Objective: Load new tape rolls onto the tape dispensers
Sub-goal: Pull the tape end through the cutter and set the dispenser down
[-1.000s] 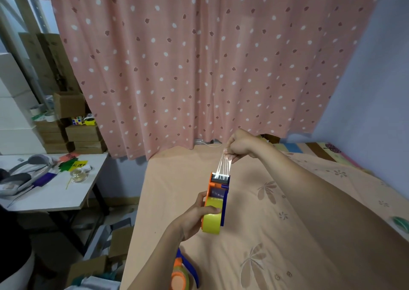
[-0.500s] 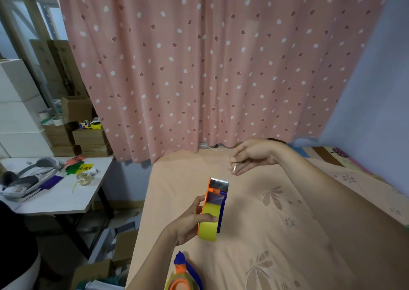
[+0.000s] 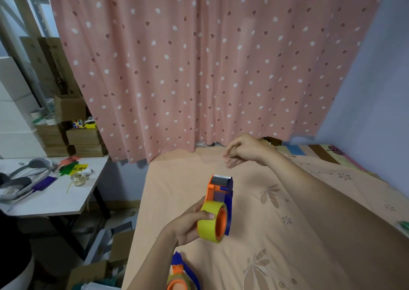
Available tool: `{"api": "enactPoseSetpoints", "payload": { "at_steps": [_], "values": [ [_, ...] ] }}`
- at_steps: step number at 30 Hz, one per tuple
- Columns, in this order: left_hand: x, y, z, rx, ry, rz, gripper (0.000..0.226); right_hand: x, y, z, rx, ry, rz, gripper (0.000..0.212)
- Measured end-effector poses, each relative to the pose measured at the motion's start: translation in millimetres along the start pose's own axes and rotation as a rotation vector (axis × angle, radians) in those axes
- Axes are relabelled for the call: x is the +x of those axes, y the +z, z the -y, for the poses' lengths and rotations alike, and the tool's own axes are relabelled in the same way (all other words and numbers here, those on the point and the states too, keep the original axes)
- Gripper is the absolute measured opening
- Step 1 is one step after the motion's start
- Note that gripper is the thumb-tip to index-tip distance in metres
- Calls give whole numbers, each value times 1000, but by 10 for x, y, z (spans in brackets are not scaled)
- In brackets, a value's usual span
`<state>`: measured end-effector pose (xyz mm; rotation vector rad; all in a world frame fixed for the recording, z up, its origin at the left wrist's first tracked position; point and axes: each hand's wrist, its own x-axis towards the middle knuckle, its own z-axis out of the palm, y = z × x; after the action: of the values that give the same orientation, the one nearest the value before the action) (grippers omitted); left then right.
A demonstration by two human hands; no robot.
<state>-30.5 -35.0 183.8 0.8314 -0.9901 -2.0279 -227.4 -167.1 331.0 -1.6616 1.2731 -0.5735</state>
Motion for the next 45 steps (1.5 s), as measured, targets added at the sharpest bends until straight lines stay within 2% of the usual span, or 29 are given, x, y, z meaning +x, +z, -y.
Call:
{"api": "enactPoseSetpoints", "payload": {
  "at_steps": [4, 7, 11, 13, 15, 19, 21, 25, 28, 30, 32, 35, 37, 40, 43, 45],
  "values": [
    [-29, -94, -24, -119, 24, 36, 75, 12, -71, -80, 185, 116, 67, 22],
    [-23, -131, -53, -211, 10, -25, 82, 14, -92, -156, 333, 169, 136, 28],
    [-17, -139, -120, -284, 44, -87, 92, 4, -71, -347, 331, 132, 266, 42],
    [0, -135, -153, -303, 64, -111, 93, -3, -2, -438, 306, 60, 190, 31],
    [26, -127, -183, -346, 97, -122, 86, -7, 114, -506, 294, -33, 36, 15],
    [99, -66, -241, -488, 154, -129, 64, -20, 393, -581, 174, -180, -287, 16],
    [140, -11, -263, -540, 179, -126, 58, -23, 536, -632, 163, -188, -410, 7],
    [237, 85, -297, -563, 213, -190, 63, -92, 808, -711, 310, -178, -456, 13],
    [301, 143, -247, -562, 207, -215, 61, -157, 937, -760, 274, -171, -497, 11],
    [334, 158, -189, -581, 193, -237, 59, -192, 984, -803, 243, -148, -457, 14],
    [356, 155, -131, -636, 191, -250, 62, -234, 1031, -834, 272, -103, -350, 19],
    [383, 137, -79, -683, 191, -242, 64, -291, 1080, -883, 540, 11, -162, 30],
    [407, 113, -35, -662, 179, -224, 58, -333, 1080, -945, 684, 100, -78, 27],
    [408, 79, 57, -494, 121, -233, 60, -428, 1086, -1082, 641, 124, -26, 16],
    [386, 22, 208, -190, -12, -307, 62, -471, 1163, -1338, 486, 167, -138, 22],
    [380, -29, 341, -44, -88, -360, 61, -491, 1269, -1539, 486, 262, -209, 20]
  ]
}}
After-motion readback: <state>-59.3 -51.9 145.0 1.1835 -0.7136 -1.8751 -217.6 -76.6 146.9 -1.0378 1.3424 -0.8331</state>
